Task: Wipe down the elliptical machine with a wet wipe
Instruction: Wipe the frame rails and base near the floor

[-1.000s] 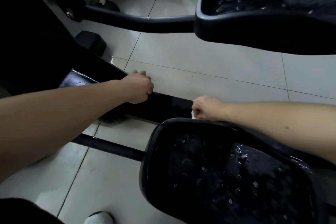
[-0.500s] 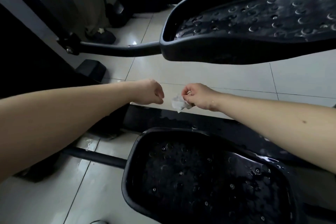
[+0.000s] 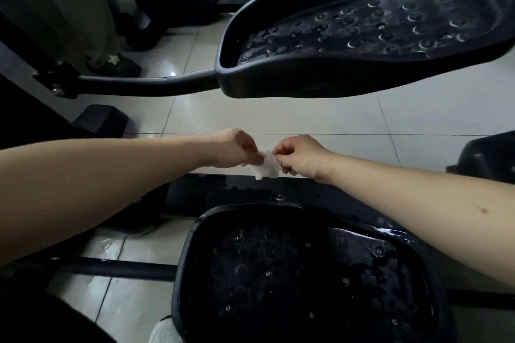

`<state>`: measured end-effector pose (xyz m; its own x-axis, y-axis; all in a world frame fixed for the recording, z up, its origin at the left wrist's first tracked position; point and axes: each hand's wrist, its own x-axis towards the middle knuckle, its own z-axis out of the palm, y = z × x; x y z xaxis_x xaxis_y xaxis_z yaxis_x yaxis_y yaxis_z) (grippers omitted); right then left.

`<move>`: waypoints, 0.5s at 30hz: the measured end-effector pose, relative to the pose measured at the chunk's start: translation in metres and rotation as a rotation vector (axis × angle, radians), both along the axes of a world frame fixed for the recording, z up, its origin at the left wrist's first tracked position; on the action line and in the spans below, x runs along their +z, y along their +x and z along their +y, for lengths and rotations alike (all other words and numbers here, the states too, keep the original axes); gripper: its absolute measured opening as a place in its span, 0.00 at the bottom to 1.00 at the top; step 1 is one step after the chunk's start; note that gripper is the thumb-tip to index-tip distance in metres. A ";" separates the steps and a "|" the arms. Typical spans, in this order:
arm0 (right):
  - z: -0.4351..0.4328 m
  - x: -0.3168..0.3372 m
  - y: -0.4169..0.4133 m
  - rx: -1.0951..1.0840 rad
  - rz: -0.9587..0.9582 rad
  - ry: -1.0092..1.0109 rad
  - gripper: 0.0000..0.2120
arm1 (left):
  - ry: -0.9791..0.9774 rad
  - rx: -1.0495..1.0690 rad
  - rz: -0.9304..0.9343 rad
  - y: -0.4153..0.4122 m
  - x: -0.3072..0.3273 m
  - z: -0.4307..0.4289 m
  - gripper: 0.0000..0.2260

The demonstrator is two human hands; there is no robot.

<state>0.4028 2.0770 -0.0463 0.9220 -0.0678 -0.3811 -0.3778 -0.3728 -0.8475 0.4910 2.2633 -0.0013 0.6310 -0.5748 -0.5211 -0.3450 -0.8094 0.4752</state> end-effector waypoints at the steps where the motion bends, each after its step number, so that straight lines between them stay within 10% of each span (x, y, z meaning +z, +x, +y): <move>1: -0.001 -0.001 -0.001 -0.029 0.030 -0.008 0.02 | -0.012 -0.011 0.022 0.002 -0.005 -0.004 0.13; 15: 0.037 -0.017 0.029 -0.274 0.219 -0.022 0.10 | -0.110 -0.025 0.193 0.043 -0.072 0.000 0.09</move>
<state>0.4315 2.1143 -0.0638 0.7648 -0.3114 -0.5640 -0.6385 -0.2494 -0.7281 0.5342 2.2633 -0.0731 0.5106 -0.6488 -0.5642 -0.2587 -0.7417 0.6188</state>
